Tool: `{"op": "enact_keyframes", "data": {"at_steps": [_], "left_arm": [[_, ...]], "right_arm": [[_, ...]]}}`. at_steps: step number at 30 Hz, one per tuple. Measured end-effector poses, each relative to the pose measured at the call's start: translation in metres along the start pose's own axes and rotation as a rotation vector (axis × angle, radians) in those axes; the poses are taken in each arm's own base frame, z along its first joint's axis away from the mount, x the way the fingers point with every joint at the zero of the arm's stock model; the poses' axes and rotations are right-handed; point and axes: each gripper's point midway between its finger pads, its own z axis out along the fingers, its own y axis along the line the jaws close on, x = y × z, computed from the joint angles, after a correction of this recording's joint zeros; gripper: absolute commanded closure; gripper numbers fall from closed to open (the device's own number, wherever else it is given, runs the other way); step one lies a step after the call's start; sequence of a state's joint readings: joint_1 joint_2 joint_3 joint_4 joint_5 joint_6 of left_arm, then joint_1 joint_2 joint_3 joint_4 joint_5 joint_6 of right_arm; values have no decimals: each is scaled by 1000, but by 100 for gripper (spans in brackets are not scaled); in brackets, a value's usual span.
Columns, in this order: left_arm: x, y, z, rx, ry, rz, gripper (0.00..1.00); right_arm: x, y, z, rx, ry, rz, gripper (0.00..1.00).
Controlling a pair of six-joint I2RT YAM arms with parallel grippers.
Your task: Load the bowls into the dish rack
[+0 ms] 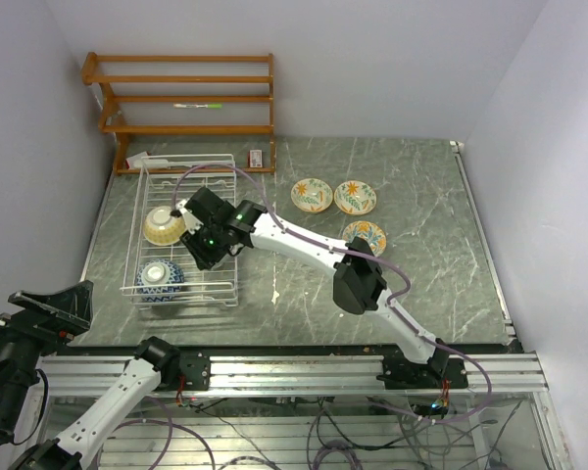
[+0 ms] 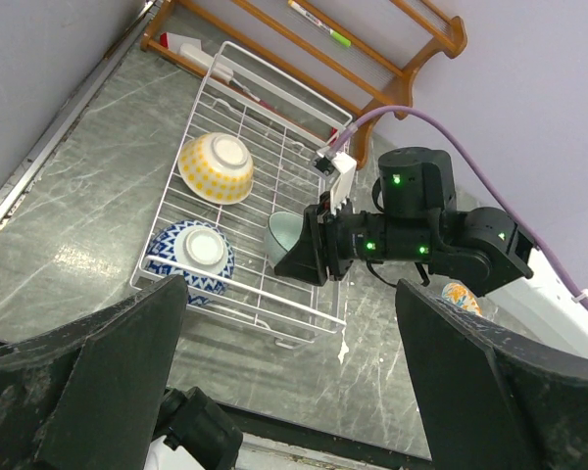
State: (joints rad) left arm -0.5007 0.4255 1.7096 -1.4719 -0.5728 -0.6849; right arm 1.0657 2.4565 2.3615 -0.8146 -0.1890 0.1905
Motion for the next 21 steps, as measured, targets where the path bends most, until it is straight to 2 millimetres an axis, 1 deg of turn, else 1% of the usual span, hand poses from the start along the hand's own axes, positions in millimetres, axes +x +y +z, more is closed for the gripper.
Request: {"op": "enact_keyframes", "data": {"at_steps": [1, 3, 7, 9, 13, 19, 21], "left_arm": [[0, 0, 0, 0, 0, 0, 1], [0, 0, 0, 0, 0, 0, 1], [1, 0, 1, -1, 2, 2, 1], [1, 0, 1, -1, 2, 2, 1], [1, 0, 1, -2, 2, 2, 1], [1, 0, 1, -3, 2, 2, 1], [0, 0, 1, -4, 1, 1, 1]], "right_arm": [[0, 1, 0, -3, -2, -6, 75], [-4, 3, 1, -8, -16, -13, 81], [-19, 5, 3, -41, -76, 10, 85], [-26, 6, 2, -72, -109, 53, 86], [-47, 6, -8, -189, -200, 193, 89], [-83, 17, -31, -458, -359, 419, 88], [-97, 25, -39, -549, -404, 476, 88]]}}
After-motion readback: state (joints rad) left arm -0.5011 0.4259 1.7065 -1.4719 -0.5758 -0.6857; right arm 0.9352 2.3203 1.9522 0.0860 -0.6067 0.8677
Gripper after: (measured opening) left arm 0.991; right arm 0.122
